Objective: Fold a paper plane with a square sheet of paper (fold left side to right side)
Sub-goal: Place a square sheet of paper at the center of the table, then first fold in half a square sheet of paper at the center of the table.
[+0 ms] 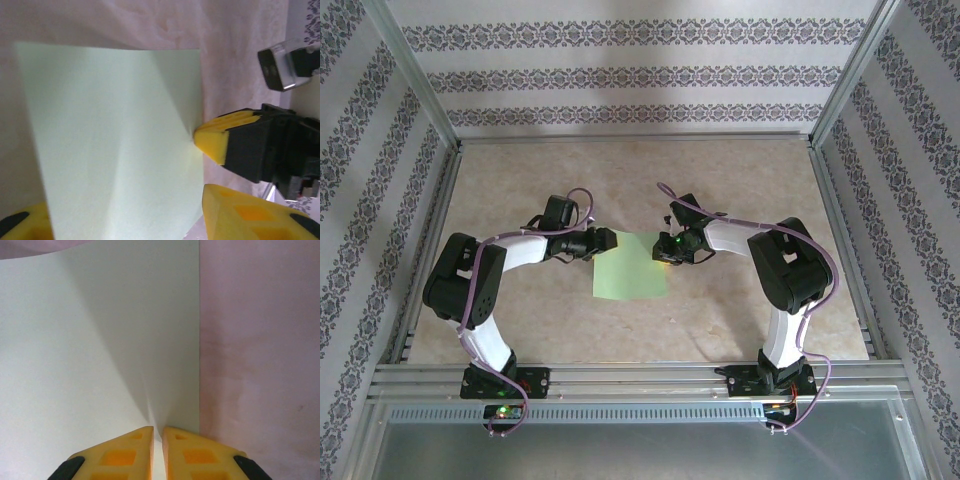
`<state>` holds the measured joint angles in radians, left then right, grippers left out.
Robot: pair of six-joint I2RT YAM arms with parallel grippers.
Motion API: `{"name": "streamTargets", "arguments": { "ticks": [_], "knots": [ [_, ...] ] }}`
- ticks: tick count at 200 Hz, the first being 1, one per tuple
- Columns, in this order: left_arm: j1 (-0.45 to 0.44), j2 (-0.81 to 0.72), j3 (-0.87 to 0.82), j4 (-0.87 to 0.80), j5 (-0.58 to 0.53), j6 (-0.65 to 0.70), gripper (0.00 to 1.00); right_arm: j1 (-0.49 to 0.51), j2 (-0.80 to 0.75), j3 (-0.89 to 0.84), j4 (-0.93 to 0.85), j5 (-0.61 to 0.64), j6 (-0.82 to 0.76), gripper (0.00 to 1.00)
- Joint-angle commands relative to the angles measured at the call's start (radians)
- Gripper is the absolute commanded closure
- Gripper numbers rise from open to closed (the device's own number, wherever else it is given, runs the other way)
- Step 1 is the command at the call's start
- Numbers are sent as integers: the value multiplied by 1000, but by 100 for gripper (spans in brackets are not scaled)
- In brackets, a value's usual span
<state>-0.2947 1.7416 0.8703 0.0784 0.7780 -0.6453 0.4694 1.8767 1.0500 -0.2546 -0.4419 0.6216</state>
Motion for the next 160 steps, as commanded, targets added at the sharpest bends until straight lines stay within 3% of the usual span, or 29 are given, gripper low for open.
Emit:
{"name": "streamTargets", "arguments": {
  "ticks": [1,87,160],
  "knots": [
    [-16,-8,43,38,52,-46,44,11,27,0,-27,35,-16,83],
    [-76,32,103,80,40,-110,31,12,44,-3,-23,42,-16,82],
    [-110,107,152,91,33,-116,31,12,35,-12,6,19,-13,82]
  ]
}}
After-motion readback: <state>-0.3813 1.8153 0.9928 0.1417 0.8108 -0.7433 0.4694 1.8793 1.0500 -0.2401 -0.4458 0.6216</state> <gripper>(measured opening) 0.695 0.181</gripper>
